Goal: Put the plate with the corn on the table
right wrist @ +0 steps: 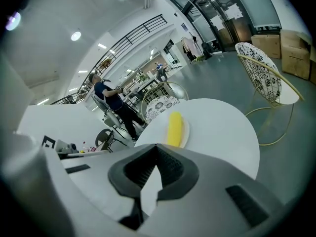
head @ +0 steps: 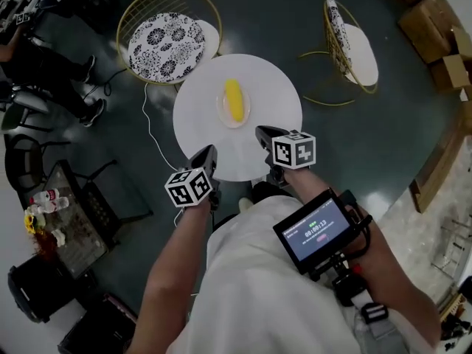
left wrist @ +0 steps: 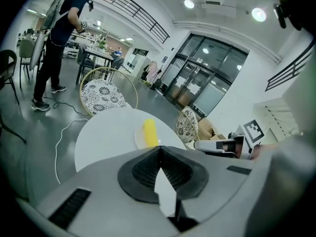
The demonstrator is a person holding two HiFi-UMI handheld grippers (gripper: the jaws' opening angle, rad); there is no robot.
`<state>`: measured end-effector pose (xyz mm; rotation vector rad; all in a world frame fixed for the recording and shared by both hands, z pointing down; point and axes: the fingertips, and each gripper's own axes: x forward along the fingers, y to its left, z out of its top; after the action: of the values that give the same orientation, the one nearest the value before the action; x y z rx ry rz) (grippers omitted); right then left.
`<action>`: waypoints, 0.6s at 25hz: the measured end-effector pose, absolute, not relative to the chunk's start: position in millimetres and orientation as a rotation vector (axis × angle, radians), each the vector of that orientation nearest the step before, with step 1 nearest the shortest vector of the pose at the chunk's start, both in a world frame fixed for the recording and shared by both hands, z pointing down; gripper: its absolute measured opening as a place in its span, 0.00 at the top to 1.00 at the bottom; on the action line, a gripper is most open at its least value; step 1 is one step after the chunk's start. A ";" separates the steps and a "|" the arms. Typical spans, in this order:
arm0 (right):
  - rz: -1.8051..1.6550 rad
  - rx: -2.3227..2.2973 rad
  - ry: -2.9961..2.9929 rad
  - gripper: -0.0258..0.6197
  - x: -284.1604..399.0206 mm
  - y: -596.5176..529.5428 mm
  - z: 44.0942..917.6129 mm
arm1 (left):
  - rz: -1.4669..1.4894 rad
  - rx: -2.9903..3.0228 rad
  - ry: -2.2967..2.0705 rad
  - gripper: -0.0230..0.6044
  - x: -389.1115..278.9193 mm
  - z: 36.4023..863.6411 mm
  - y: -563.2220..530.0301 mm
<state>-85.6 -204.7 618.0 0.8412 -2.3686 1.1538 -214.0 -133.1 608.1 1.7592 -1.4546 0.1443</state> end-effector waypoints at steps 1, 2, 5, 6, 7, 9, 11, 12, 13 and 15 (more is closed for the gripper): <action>1.150 0.840 -2.377 0.95 -85.9 -203.1 614.7 | 0.140 1.764 -1.453 0.95 -213.7 606.5 -130.0; 1.151 0.841 -2.376 0.95 -82.7 -196.9 612.4 | 0.138 1.766 -1.443 0.95 -210.1 605.6 -123.0; 1.161 0.845 -2.363 0.95 -69.3 -172.4 605.5 | 0.142 1.770 -1.409 0.95 -196.0 601.7 -97.5; 1.156 0.841 -2.366 0.95 -67.7 -167.9 603.2 | 0.141 1.772 -1.407 0.95 -194.3 599.4 -92.3; 1.150 0.836 -2.370 0.95 -66.6 -164.7 601.4 | 0.138 1.775 -1.407 0.95 -193.0 597.1 -88.5; 1.146 0.831 -2.375 0.95 -62.1 -157.2 597.9 | 0.130 1.781 -1.401 0.95 -187.3 593.5 -80.9; 1.150 0.834 -2.377 0.95 -54.5 -146.1 594.2 | 0.124 1.792 -1.387 0.95 -178.4 590.3 -71.5; 1.148 0.831 -2.381 0.95 -51.8 -141.8 592.4 | 0.120 1.799 -1.384 0.95 -175.1 588.2 -68.1; 1.144 0.824 -2.390 0.95 -50.9 -139.1 590.2 | 0.115 1.807 -1.386 0.95 -173.5 585.6 -66.2; 1.137 0.808 -2.415 0.95 -52.9 -135.8 583.5 | 0.105 1.824 -1.392 0.95 -173.3 579.0 -64.0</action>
<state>-52.9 -135.8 583.5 0.8084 -2.4151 1.1369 -173.3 -64.0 579.0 1.8241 -1.3922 0.1050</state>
